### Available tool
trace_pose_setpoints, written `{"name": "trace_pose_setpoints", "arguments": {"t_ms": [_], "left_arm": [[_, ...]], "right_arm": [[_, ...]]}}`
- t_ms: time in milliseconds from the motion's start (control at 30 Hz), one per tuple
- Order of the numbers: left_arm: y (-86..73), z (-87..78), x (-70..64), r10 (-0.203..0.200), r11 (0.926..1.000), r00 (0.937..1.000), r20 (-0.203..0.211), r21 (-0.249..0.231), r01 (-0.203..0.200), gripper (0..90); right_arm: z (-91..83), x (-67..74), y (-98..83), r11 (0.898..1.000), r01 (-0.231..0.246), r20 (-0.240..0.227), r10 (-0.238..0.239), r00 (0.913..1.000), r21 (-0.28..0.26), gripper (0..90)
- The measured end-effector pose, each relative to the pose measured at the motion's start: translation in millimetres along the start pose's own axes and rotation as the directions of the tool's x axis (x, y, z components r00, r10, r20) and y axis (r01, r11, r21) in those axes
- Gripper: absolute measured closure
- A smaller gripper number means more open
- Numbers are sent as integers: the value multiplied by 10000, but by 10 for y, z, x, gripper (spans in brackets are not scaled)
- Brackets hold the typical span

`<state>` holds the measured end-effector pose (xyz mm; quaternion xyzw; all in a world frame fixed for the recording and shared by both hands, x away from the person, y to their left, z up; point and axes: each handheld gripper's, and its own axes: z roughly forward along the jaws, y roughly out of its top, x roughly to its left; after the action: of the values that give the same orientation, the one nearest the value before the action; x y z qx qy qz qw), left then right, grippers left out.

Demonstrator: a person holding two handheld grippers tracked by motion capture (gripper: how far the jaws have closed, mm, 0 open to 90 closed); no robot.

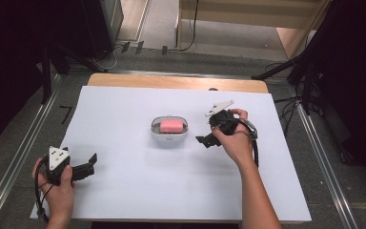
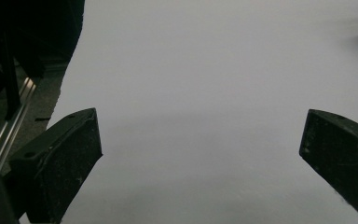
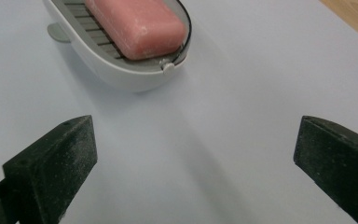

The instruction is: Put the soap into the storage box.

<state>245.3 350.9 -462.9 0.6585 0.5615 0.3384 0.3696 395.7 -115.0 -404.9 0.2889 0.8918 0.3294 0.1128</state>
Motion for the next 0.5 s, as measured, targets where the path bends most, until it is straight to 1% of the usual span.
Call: {"name": "trace_pose_setpoints", "arguments": {"t_ms": [33,67,233,267,300,400,433,467,500], "left_arm": [[0,0,0,-1,10000,10000,0,6,1,0],[1,1,0,-3,10000,10000,-3,13,3,0],[-2,2,-6,29,10000,10000,-1,-40,-29,0],[-2,1,-7,26,10000,10000,-11,-40,-26,0],[-2,2,-6,22,10000,10000,-1,-52,-22,0],[-2,3,-6,25,10000,10000,-3,-36,-25,0],[-2,3,-6,23,10000,10000,-5,-36,-23,0],[-2,3,-5,20,10000,10000,-3,-31,-20,0],[-2,4,-5,10,10000,10000,-1,-39,-10,0]], "right_arm": [[-27,-6,-56,10000,16,69,-16,10000,22,0],[-27,-6,-56,10000,16,69,-16,10000,22,0],[-87,-14,-190,9999,-58,197,56,9998,99,0],[-106,-15,-248,9999,-86,184,84,9998,122,0],[-106,-15,-248,9999,-86,184,84,9998,122,0],[-130,-18,-332,9997,-186,194,184,9996,140,0],[-141,-16,-385,9994,-296,227,291,9993,201,0],[-141,-16,-385,9994,-296,227,291,9993,201,0],[-148,-18,-435,9992,-332,207,327,9993,239,0]]}}
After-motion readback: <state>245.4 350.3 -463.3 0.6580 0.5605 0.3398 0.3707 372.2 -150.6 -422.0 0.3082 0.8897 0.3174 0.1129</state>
